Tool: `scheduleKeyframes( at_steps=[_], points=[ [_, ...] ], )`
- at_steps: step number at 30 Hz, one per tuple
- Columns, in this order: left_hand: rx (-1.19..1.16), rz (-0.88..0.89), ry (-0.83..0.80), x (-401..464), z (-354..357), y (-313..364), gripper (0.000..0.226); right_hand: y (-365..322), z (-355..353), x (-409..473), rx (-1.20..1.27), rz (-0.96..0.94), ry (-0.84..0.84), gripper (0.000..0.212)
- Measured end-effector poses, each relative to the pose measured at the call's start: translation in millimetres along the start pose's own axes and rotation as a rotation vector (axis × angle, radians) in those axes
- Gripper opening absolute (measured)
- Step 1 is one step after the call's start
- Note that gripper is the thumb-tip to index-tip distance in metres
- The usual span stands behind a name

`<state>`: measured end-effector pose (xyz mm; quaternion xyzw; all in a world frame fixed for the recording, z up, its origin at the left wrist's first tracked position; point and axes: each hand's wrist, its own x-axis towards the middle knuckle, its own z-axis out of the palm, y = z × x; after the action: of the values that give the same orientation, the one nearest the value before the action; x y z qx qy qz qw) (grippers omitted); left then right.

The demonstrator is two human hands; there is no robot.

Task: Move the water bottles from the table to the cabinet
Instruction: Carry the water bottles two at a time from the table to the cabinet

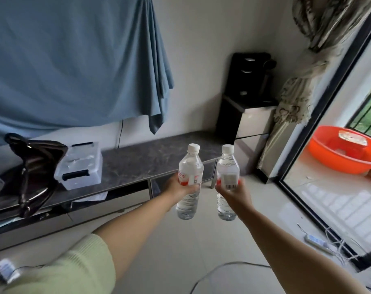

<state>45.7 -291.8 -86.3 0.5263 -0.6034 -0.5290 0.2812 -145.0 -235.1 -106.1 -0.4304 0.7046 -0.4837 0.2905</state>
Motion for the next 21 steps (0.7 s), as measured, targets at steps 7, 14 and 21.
scheduleKeyframes(
  at_steps=[7,14,21],
  points=[
    [-0.054,-0.016,-0.038,90,21,31,0.039,29,-1,114,-0.015,0.064,-0.005,0.061],
    [0.065,-0.070,-0.042,210,16,26,0.062,39,21,216,-0.048,0.105,0.038,0.059],
    [0.000,-0.124,-0.055,361,-19,41,0.046,15,72,340,-0.031,0.199,0.139,0.054]
  ],
)
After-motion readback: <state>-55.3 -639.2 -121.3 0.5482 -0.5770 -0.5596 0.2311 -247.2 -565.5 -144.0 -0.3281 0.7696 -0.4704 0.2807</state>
